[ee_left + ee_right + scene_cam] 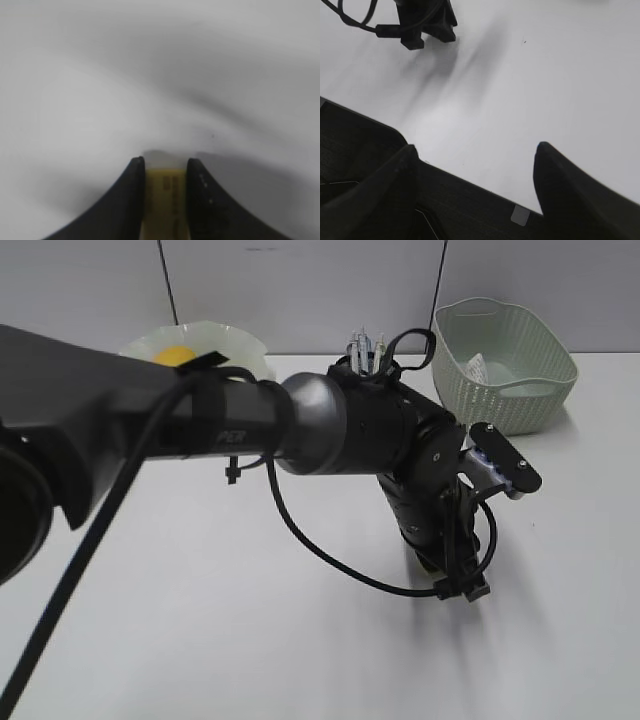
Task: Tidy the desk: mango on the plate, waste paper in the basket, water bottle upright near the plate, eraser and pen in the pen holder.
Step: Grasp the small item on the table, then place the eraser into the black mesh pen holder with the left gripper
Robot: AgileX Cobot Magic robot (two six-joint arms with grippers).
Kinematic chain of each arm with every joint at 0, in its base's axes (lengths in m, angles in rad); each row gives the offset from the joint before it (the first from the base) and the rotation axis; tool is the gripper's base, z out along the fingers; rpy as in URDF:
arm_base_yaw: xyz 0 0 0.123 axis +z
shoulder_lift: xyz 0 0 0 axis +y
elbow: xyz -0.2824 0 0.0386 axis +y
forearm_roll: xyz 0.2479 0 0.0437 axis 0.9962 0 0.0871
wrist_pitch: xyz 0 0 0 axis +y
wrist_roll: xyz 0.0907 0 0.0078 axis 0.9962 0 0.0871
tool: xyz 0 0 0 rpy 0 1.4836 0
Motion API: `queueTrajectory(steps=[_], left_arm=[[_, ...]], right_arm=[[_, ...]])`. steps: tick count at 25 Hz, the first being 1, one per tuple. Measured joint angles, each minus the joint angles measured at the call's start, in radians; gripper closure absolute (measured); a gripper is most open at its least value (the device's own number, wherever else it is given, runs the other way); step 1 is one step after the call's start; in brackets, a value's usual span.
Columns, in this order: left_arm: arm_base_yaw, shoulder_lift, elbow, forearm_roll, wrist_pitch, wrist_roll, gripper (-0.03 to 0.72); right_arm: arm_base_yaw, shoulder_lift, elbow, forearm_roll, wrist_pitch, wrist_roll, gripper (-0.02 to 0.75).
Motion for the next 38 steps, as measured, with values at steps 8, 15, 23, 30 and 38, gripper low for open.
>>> queueTrajectory(steps=[8,15,23,30,38], left_arm=[[0.037,-0.127,-0.005,0.094,0.009,0.0,0.491],[0.149,-0.175,-0.08,0.119,-0.041,-0.017,0.491],[0.303,-0.178,-0.114,0.033,-0.251,-0.083,0.491],[0.349,-0.129,-0.114,-0.08,-0.388,-0.087,0.491],[0.349,-0.071,-0.114,-0.094,-0.395,-0.087,0.491]], right_arm=[[0.0,0.0,0.0,0.0,0.0,0.0,0.178],[0.0,0.0,0.0,0.0,0.0,0.0,0.178],[0.0,0.0,0.0,0.0,0.0,0.0,0.178],[0.0,0.0,0.0,0.0,0.0,0.0,0.178],[0.0,0.0,0.0,-0.001,0.0,0.003,0.178]])
